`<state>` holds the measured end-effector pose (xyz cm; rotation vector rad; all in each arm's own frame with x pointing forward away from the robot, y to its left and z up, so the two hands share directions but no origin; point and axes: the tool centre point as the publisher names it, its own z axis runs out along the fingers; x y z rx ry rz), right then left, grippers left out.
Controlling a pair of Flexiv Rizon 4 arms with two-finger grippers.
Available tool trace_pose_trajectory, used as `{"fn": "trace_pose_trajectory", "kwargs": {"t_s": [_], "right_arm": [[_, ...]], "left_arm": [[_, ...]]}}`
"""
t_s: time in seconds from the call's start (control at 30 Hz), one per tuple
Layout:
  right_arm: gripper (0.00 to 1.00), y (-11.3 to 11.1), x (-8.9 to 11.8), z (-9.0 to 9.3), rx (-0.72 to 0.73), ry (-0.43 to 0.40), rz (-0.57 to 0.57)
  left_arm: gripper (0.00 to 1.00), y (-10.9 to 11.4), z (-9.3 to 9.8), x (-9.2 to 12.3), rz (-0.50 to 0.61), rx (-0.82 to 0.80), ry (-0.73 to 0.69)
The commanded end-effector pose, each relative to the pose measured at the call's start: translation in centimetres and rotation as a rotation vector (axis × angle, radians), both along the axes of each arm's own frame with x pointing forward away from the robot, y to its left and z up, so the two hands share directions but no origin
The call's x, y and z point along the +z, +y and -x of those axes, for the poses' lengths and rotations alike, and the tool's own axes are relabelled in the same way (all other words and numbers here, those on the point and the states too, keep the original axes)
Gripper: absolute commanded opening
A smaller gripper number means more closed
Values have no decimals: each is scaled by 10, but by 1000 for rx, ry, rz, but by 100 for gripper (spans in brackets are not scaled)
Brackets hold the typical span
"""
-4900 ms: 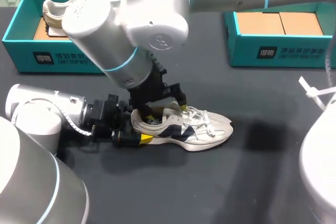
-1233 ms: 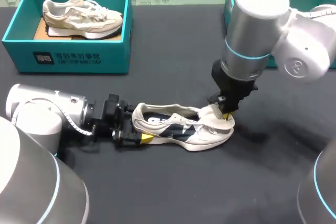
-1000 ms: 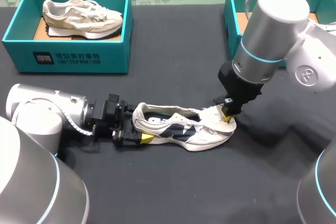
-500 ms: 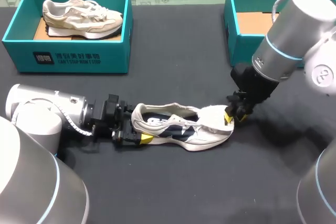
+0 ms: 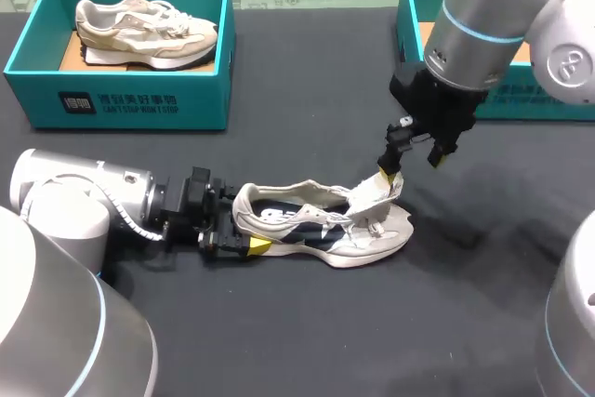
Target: Take the shoe out of the shoebox, open the shoe tongue, remove and reinsert the insole, then place the shoe into the shoebox
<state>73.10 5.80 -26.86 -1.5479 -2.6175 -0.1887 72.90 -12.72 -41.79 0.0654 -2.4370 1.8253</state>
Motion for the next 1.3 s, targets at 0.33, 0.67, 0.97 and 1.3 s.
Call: {"fn": "trace_pose_trajectory", "kwargs": {"t_s": [0.33,0.67,0.97,1.3], "right_arm": [[100,67,57,-33,298,-74,321],[0,104,54,-37,607,-127,323],[0,119,49,-29,747,-128,266],[0,144,27,-28,841,-98,298]], "left_arm": [[0,0,0,-2,-1,1,0],[0,0,0,-2,-1,1,0],[0,0,0,-2,-1,1,0],[0,0,0,-2,-1,1,0]]}}
